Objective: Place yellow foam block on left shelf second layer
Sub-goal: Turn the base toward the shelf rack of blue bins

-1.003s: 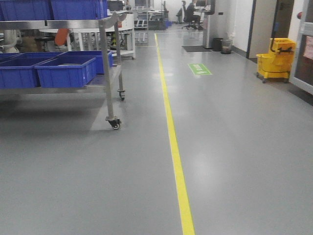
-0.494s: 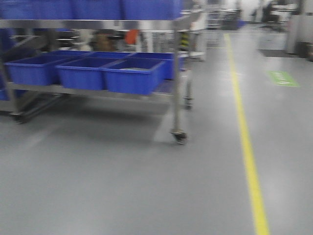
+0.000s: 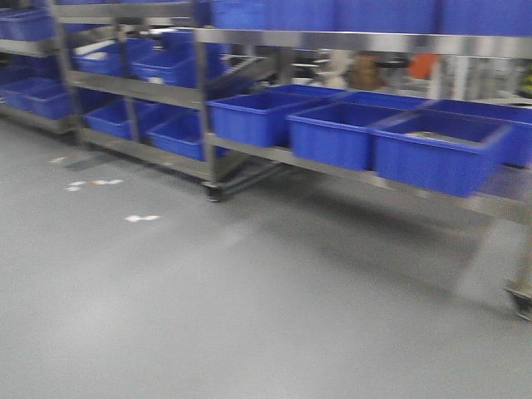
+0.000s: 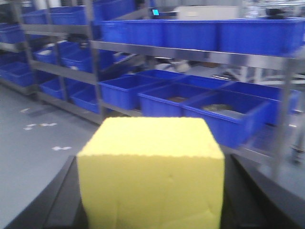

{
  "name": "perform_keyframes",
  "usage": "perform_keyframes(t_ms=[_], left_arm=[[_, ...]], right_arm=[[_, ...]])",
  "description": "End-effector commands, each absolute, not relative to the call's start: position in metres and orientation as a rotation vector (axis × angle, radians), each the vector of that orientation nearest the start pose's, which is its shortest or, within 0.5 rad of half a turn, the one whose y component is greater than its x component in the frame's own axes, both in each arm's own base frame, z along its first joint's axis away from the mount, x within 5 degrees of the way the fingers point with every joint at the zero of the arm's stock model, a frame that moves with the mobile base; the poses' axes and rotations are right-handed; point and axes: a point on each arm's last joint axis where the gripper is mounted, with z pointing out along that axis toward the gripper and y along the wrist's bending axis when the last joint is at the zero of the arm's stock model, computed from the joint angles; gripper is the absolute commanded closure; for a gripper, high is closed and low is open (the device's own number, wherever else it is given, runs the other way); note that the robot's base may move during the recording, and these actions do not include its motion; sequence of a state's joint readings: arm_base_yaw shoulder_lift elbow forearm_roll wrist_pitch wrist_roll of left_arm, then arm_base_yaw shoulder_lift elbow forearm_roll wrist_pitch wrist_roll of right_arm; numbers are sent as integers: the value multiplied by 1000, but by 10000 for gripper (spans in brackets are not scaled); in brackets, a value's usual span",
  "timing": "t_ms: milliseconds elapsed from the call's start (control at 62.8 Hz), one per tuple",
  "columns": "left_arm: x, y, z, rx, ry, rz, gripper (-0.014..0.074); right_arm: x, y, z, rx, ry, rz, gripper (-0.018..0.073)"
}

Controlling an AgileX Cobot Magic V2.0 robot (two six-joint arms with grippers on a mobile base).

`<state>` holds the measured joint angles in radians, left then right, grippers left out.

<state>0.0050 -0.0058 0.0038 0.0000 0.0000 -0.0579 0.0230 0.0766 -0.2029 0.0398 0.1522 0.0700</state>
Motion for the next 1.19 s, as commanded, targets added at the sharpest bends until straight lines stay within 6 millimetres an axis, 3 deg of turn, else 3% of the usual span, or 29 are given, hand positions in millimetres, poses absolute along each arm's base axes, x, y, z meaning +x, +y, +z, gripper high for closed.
perform_keyframes(t_ms=[0, 1178], left_arm=[[55, 0, 212, -47, 1409, -55, 472], [55, 0, 212, -47, 1409, -55, 472]], right_arm=[[51, 1, 280, 60, 1397, 103, 55], [51, 1, 280, 60, 1397, 103, 55]])
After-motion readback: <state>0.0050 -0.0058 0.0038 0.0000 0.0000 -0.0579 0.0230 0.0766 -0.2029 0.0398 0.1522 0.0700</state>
